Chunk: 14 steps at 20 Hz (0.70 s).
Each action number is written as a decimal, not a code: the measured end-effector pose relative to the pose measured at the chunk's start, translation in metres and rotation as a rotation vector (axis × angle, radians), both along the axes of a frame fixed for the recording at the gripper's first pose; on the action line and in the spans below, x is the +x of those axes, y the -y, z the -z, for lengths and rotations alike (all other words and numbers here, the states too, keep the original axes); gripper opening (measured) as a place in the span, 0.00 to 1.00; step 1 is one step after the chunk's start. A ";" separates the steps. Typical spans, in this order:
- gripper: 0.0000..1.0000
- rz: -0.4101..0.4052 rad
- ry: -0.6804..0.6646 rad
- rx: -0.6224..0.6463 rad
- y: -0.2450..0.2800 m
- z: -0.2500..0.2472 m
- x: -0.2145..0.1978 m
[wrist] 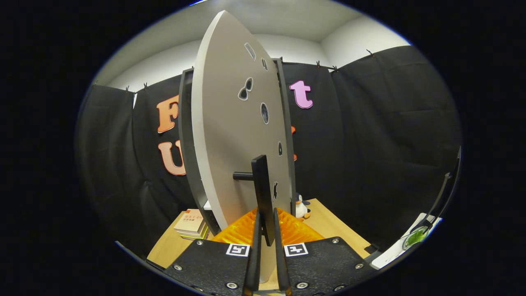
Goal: Open the shoe cabinet door, grab the shoes and put them into the shoe cabinet, then close the shoe cabinet door.
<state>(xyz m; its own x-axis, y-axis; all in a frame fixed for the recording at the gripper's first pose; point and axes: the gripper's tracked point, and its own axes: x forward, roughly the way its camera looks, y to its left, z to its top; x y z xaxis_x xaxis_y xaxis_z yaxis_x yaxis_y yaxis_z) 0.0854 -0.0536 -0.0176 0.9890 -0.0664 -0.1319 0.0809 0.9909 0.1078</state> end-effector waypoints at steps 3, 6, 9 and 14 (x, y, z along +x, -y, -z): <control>0.17 0.011 0.002 -0.003 0.010 0.000 0.000; 0.17 0.056 -0.003 -0.021 0.024 0.002 -0.001; 0.16 0.094 -0.025 -0.006 0.044 0.013 -0.002; 0.13 0.156 -0.027 0.021 0.077 0.018 -0.008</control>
<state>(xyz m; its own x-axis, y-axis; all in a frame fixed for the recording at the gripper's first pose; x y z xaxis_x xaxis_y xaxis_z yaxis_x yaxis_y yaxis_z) 0.0773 -0.1305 -0.0355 0.9629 -0.2162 -0.1616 0.2372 0.9635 0.1243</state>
